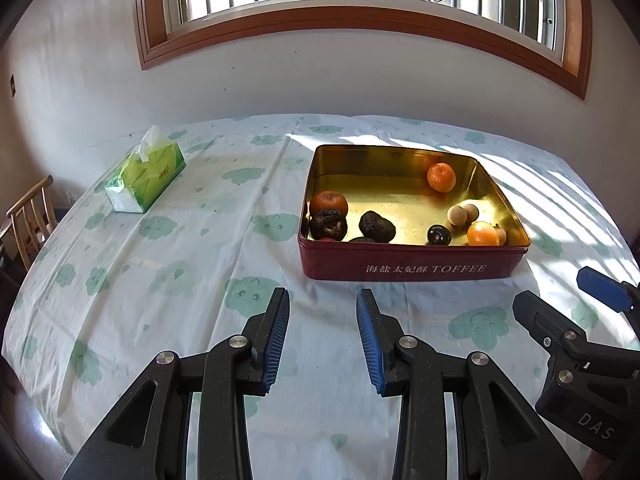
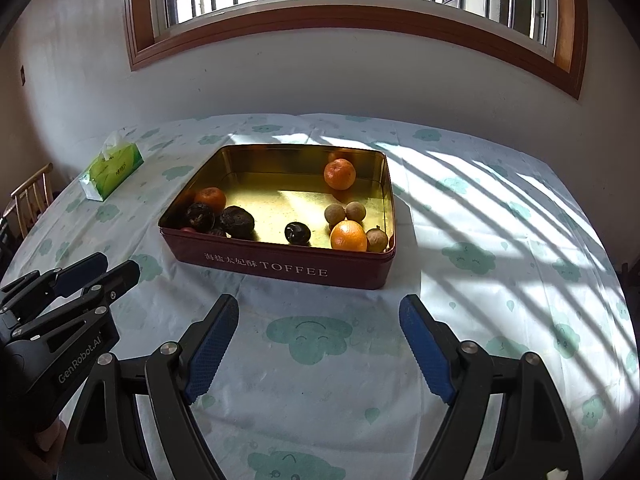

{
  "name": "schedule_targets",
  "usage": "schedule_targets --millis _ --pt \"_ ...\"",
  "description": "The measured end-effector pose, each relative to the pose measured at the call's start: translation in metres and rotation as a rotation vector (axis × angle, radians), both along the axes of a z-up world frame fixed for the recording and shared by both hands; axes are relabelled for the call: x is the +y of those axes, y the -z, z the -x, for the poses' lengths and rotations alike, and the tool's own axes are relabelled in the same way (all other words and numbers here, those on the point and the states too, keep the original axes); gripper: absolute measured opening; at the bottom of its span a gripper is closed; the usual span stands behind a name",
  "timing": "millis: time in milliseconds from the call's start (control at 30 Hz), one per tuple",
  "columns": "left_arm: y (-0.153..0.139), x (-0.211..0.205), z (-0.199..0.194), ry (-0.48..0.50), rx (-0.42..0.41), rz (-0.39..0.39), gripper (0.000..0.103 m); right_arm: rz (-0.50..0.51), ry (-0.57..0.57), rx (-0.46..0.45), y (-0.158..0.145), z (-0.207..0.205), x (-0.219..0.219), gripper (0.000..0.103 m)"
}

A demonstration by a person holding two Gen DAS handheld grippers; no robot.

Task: Organize fruits

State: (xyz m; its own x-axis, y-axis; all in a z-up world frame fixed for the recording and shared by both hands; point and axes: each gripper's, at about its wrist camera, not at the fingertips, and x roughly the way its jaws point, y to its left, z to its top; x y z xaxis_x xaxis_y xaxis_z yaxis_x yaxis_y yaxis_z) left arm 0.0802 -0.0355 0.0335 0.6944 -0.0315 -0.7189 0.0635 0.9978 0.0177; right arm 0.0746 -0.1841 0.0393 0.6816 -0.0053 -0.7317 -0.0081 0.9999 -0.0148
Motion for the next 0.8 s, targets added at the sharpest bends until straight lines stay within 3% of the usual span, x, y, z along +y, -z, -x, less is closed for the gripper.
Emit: schedule_targets --millis 800 --pt "0.0001 -0.0008 0.0037 0.001 0.009 0.005 0.037 0.011 -0.006 0.012 0.0037 0.0032 0.0037 0.080"
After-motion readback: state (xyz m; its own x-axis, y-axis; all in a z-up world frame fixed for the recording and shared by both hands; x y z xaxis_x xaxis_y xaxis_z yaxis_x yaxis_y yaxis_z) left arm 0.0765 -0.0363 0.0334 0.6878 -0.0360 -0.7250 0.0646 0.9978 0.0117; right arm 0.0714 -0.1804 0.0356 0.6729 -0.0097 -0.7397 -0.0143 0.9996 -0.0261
